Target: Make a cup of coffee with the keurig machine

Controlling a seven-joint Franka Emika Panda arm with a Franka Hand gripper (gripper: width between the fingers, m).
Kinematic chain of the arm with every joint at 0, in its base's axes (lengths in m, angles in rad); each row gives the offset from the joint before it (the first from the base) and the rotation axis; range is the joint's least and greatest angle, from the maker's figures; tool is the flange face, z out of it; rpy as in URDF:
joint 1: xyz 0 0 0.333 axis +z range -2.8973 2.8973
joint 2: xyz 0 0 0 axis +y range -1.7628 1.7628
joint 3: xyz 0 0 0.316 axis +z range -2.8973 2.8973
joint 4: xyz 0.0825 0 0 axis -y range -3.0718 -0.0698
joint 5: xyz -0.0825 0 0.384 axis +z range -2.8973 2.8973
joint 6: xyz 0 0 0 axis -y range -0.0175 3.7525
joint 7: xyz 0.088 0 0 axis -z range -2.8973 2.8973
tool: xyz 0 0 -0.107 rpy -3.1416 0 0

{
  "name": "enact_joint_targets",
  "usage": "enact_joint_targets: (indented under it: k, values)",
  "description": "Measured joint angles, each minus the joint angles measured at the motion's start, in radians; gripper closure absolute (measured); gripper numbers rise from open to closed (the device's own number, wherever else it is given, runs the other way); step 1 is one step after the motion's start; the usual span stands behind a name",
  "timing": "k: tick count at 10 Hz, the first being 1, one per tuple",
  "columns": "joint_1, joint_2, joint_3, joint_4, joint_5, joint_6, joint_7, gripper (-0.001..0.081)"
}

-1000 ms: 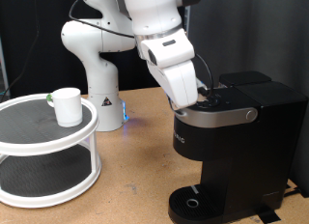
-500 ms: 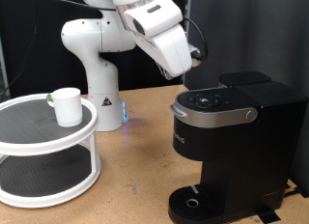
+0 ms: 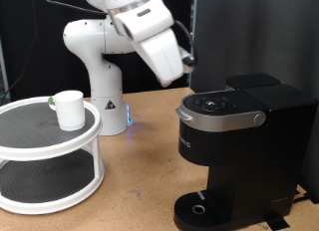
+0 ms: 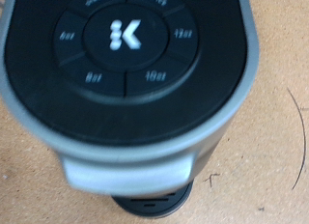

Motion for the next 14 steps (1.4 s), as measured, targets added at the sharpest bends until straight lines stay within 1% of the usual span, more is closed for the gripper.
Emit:
enact_joint_targets:
  k: [2, 3, 4, 5, 6, 8, 9, 10, 12, 14]
  values:
    - [-0.028, -0.003, -0.027, 0.011, -0.072, -0.106, -0.022, 0.0802]
    - [-0.042, -0.005, -0.041, 0.017, -0.108, -0.156, -0.058, 0.0802]
    - [-0.053, -0.009, -0.055, 0.021, -0.123, -0.188, -0.106, 0.0802]
    - [-0.056, -0.016, -0.059, 0.021, -0.124, -0.2, -0.136, 0.0802]
    - [-0.056, -0.016, -0.059, 0.02, -0.124, -0.2, -0.127, 0.0802]
    - [-0.061, -0.014, -0.063, 0.015, -0.107, -0.21, -0.054, 0.0802]
    - [-0.069, -0.017, -0.066, 0.008, -0.096, -0.203, -0.007, 0.0802]
    - [-0.078, -0.023, -0.071, 0.001, -0.099, -0.206, 0.014, 0.0802]
    - [-0.098, -0.048, -0.089, -0.006, -0.142, -0.258, -0.009, 0.0802]
    - [-0.118, -0.082, -0.113, -0.012, -0.193, -0.325, -0.077, 0.0802]
